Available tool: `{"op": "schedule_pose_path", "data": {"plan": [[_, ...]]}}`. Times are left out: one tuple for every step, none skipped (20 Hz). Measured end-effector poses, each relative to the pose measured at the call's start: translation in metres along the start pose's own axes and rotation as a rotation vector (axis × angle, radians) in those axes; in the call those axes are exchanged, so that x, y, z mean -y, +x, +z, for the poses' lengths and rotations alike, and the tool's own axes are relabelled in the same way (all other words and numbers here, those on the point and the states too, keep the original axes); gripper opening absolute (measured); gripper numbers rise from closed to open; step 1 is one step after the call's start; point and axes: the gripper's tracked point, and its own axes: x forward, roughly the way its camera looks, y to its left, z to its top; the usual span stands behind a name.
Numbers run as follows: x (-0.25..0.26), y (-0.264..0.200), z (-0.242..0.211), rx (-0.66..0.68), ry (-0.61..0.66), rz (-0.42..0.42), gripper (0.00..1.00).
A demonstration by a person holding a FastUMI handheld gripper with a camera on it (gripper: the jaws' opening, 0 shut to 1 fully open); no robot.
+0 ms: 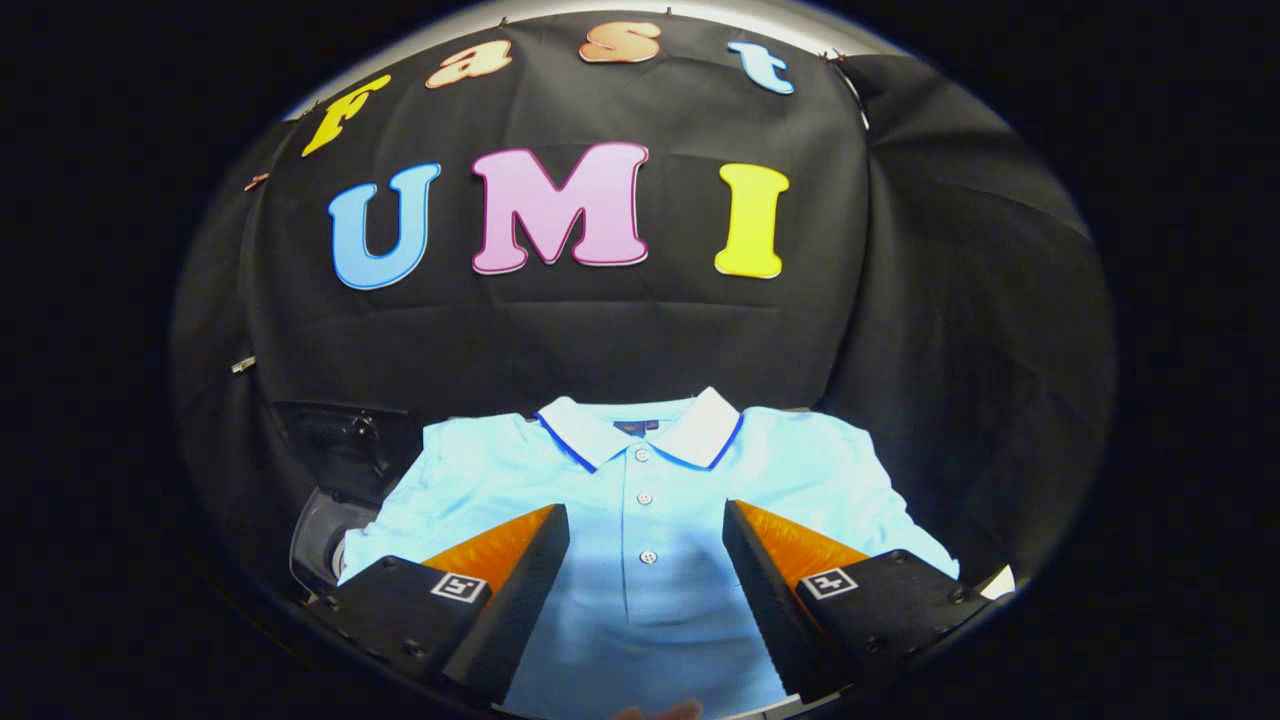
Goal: Put the clothes into the washing machine and then close the washing machine lid.
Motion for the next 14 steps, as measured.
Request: {"op": "schedule_pose_path", "data": {"plan": [[-0.001,0.005,-0.002,-0.027,0.016,0.008,0.98],[-0.005,0.009,-0.003,-0.05,0.03,0.016,0.98],[-0.006,0.013,-0.007,-0.077,0.023,0.001,0.98],[-0.004,0.02,-0.011,-0.091,-0.002,-0.014,0.98],[0.0,0.022,-0.015,-0.116,-0.014,-0.035,0.98],[0.002,0.025,-0.015,-0.125,-0.026,-0.052,0.98],[0.003,0.026,-0.018,-0.141,-0.028,-0.068,0.98],[0.006,0.029,-0.02,-0.144,-0.031,-0.075,0.99],[0.006,0.03,-0.022,-0.162,-0.025,-0.078,0.98],[0.006,0.03,-0.023,-0.164,-0.011,-0.081,0.99],[0.007,0.03,-0.025,-0.177,0.005,-0.084,0.98],[0.006,0.032,-0.026,-0.181,0.027,-0.084,0.99],[0.007,0.032,-0.026,-0.189,0.042,-0.083,0.98],[0.007,0.031,-0.027,-0.195,0.052,-0.081,0.98]]}}
